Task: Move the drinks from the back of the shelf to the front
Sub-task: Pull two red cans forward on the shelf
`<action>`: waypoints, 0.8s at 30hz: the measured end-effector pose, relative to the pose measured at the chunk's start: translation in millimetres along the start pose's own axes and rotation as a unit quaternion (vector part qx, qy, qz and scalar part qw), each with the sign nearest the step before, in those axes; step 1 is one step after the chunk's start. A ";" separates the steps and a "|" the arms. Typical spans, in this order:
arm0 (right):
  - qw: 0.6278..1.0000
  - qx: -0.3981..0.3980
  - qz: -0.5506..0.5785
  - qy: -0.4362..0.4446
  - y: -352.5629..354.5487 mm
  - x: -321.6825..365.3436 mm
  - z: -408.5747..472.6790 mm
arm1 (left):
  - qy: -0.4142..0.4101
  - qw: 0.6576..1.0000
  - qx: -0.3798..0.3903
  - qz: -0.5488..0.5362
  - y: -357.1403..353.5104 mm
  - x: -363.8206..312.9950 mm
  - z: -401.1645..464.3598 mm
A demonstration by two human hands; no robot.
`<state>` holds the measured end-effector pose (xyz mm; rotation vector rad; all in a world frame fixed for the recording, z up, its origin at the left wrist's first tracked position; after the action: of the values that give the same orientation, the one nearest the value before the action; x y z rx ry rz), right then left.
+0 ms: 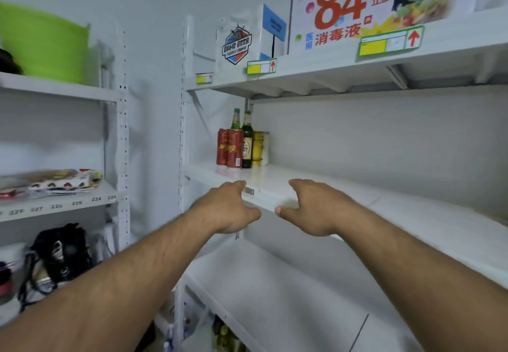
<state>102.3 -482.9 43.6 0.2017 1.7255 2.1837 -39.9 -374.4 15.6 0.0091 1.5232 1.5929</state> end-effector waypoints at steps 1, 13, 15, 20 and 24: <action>1.000 0.001 -0.004 -0.001 -0.8 8.0 10.5 | 0.006 1.000 -0.002 0.000 5.1 10.4 6.3; 0.999 -0.019 -0.043 0.001 -31.9 46.0 131.3 | 0.032 0.999 -0.008 0.013 19.2 75.1 96.9; 0.999 -0.028 -0.038 0.001 -35.9 46.1 151.8 | 0.031 0.999 -0.010 0.015 20.4 79.3 114.0; 0.999 -0.041 -0.020 0.014 -37.7 50.7 200.3 | 0.033 0.999 -0.033 0.017 32.4 90.4 154.7; 0.999 -0.034 -0.018 0.023 -43.8 59.0 226.8 | 0.034 0.999 -0.034 0.014 38.8 105.7 185.4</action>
<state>128.5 -246.1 51.8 0.1027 1.6619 2.2329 -20.7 -159.0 32.6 -0.0638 1.5263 1.6818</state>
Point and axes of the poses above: each hand's wrist, its own z-axis towards the middle knuckle, its own y-axis out of the back of the hand, x = y × z, the point moved 3 cm from there along z, towards the middle knuckle, and after that the axes turned 8 degrees about -z, right-handed, at the moved point
